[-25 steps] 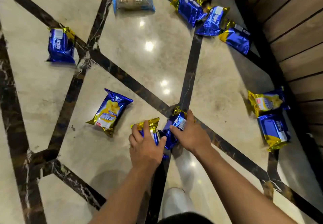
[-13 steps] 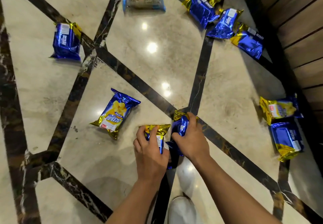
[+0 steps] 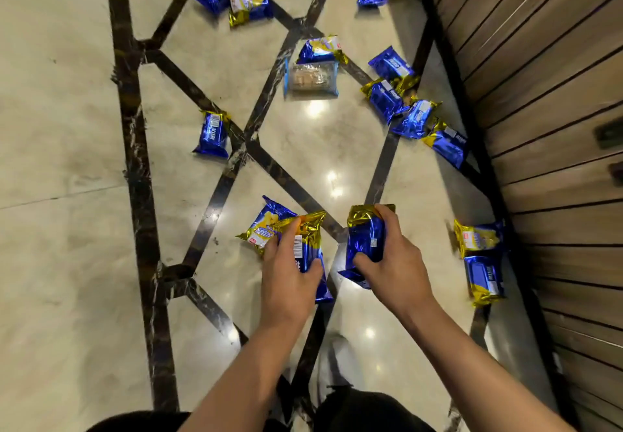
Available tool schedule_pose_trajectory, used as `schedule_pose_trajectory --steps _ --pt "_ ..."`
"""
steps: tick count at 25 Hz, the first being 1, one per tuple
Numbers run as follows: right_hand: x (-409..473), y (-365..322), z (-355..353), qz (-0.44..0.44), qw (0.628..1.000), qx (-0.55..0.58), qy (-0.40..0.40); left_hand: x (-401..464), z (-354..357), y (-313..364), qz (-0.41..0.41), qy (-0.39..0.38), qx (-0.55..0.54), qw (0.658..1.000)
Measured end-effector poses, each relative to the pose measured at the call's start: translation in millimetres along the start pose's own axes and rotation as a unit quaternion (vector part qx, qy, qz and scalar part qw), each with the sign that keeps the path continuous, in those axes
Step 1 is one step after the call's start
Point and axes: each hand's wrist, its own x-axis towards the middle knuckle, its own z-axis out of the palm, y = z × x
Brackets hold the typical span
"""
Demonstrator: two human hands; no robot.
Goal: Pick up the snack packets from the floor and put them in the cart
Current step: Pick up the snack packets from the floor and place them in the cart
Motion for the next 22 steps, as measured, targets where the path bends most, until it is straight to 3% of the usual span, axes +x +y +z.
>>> schedule_pose_trajectory --steps 8,12,17,22 --pt "-155.3 -208.4 -205.9 -0.073 0.993 0.077 -0.058 -147.3 -199.0 224.6 0.014 0.034 -0.019 0.999" --pt "-212.2 -298.1 -269.0 -0.147 0.978 0.133 -0.063 -199.5 -286.4 297.5 0.034 0.077 0.002 0.996" --pt "-264.1 -377.4 -301.5 -0.21 0.968 0.109 -0.081 -255.4 -359.8 348.0 0.019 0.151 0.006 0.988" --pt "-281.6 -422.4 -299.0 -0.247 0.963 0.032 -0.1 -283.0 -414.2 346.4 -0.013 0.194 0.006 0.981"
